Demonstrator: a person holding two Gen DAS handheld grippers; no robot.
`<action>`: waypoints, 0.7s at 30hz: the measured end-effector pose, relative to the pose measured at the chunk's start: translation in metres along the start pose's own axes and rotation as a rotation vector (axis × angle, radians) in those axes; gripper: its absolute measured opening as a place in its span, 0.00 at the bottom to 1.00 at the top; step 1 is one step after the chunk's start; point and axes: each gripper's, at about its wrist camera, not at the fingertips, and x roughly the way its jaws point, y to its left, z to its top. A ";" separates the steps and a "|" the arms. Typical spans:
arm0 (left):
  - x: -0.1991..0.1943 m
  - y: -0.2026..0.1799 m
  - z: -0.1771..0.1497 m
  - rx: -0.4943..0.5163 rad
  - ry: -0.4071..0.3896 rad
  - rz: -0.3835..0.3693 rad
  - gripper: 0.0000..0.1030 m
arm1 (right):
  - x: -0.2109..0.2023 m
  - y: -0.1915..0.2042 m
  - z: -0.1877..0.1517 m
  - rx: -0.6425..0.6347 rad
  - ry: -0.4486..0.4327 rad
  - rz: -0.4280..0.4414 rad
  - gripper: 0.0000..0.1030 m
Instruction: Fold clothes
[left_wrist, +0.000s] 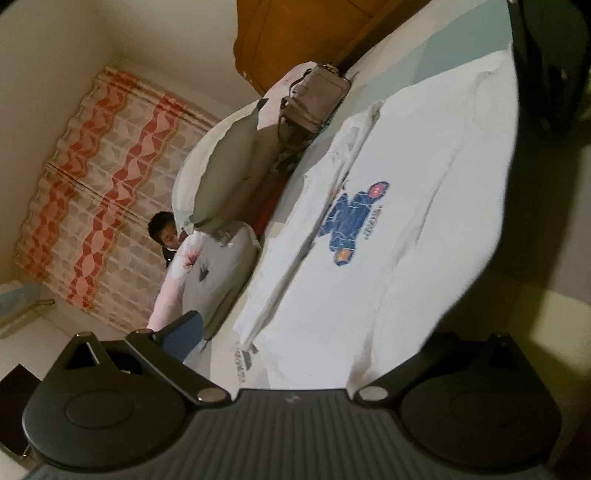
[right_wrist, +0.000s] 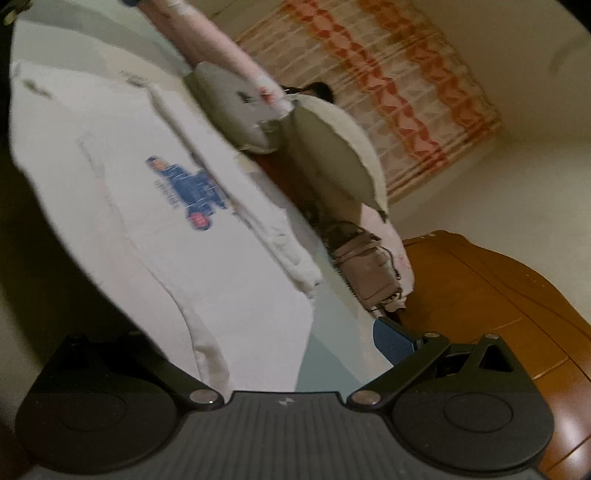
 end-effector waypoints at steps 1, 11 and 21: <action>0.001 0.002 0.001 -0.003 0.000 0.008 1.00 | 0.002 -0.002 0.002 0.003 -0.001 -0.007 1.00; 0.032 0.030 0.012 -0.004 -0.018 0.039 1.00 | 0.028 -0.014 0.017 0.008 -0.021 -0.092 1.00; 0.084 0.054 0.029 -0.014 -0.037 0.082 1.00 | 0.083 -0.031 0.041 -0.032 -0.048 -0.137 1.00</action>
